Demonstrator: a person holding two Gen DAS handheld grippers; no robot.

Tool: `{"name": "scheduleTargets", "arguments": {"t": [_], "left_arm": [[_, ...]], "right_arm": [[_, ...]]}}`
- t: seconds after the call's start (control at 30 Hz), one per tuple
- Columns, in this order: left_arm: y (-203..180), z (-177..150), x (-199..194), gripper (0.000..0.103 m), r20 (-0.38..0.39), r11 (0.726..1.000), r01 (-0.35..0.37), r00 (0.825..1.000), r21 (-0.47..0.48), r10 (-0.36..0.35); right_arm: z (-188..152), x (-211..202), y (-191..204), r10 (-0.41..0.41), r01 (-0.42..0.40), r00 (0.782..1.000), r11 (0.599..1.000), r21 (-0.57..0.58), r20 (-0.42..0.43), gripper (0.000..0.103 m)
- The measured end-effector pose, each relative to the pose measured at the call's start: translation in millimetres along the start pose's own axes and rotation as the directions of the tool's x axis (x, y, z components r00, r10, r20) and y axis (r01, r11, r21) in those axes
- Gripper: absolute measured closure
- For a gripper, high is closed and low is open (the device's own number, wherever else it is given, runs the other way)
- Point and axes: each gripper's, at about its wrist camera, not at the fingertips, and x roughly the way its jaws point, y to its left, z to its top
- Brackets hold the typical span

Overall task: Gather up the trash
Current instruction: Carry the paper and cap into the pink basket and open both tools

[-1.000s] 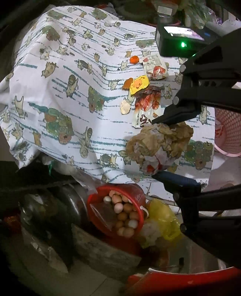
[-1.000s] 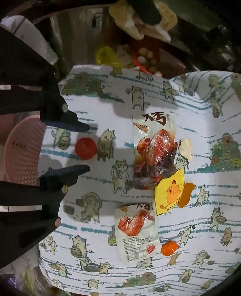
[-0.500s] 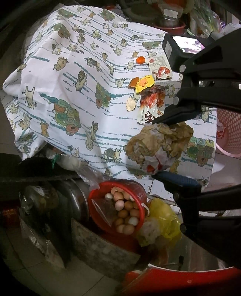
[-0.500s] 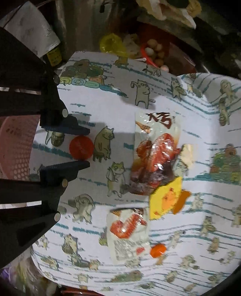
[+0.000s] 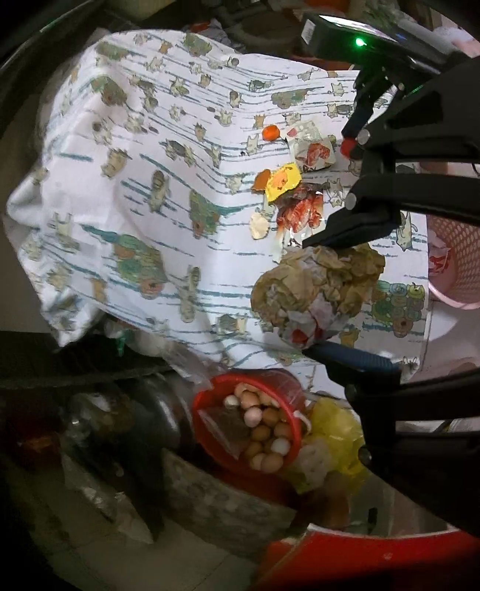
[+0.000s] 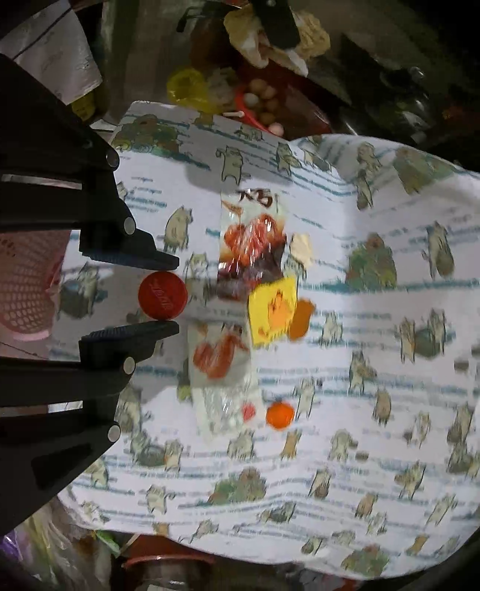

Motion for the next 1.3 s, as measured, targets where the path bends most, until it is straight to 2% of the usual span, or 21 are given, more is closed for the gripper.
{"name": "scheduleTargets", "arguments": {"t": [0.13,0.27,0.37,0.43,0.53,0.6,0.7,0.77,0.9,1.07,1.17,1.3], "left_arm": [[-2.7,-8.1,-29.0,0.057,0.033,1.000,0.024,0.999,-0.015,-0.024],[-28.1,-29.3,-58.1,0.056,0.041,0.998,0.017,0.999,0.063,-0.020],[-36.5,-51.4,-69.8,0.056,0.027,0.993,0.088,0.996,0.075,-0.090],[-37.8,-69.5,-73.0,0.056,0.018,0.992,0.114,0.993,0.063,-0.115],[-39.0,-95.4,-63.9,0.056,-0.042,0.990,0.129,0.991,0.064,-0.127],[-41.4,-107.0,-50.9,0.056,-0.084,0.988,0.141,0.987,0.065,-0.135],[-45.8,-124.2,-21.3,0.056,-0.167,0.990,0.124,0.980,0.071,-0.111],[-47.4,-133.6,-2.9,0.056,-0.229,0.989,0.135,0.966,0.065,-0.117],[-46.9,-156.9,38.2,0.056,-0.366,0.989,0.143,0.923,0.037,-0.120],[-50.2,-182.6,86.7,0.056,-0.484,0.993,0.118,0.869,0.007,-0.100],[-54.7,-194.8,108.8,0.056,-0.519,0.994,0.112,0.850,0.003,-0.094],[-68.1,-213.7,137.1,0.056,-0.551,0.994,0.092,0.833,0.061,-0.044]], "right_arm": [[-8.9,-34.7,-13.4,-0.004,0.003,0.998,1.000,0.018,0.061,0.073],[-25.7,-81.4,-19.5,0.005,-0.006,0.992,1.000,0.002,0.125,0.073],[-43.5,-107.4,-23.1,0.054,-0.059,0.988,0.998,0.030,0.143,0.073],[-56.9,-118.1,-24.2,0.088,-0.095,0.986,0.995,0.042,0.141,0.073],[-80.9,-122.6,-21.7,0.124,-0.128,0.984,0.991,0.024,0.126,0.073],[-93.7,-113.9,-20.4,0.149,-0.151,0.984,0.988,0.017,0.094,0.073],[-106.8,-86.9,-21.8,0.182,-0.182,0.983,0.982,0.048,0.012,0.073],[-115.9,-61.4,-21.8,0.219,-0.214,0.973,0.974,0.079,-0.068,0.073],[-130.0,-17.3,-22.3,0.226,-0.204,0.953,0.971,0.121,-0.204,0.073],[-139.2,21.8,-33.5,0.203,-0.154,0.940,0.970,0.190,-0.273,0.073],[-143.1,41.7,-38.8,0.202,-0.133,0.931,0.963,0.232,-0.304,0.073],[-150.5,60.8,-44.7,0.208,-0.120,0.920,0.957,0.265,-0.333,0.073]]}}
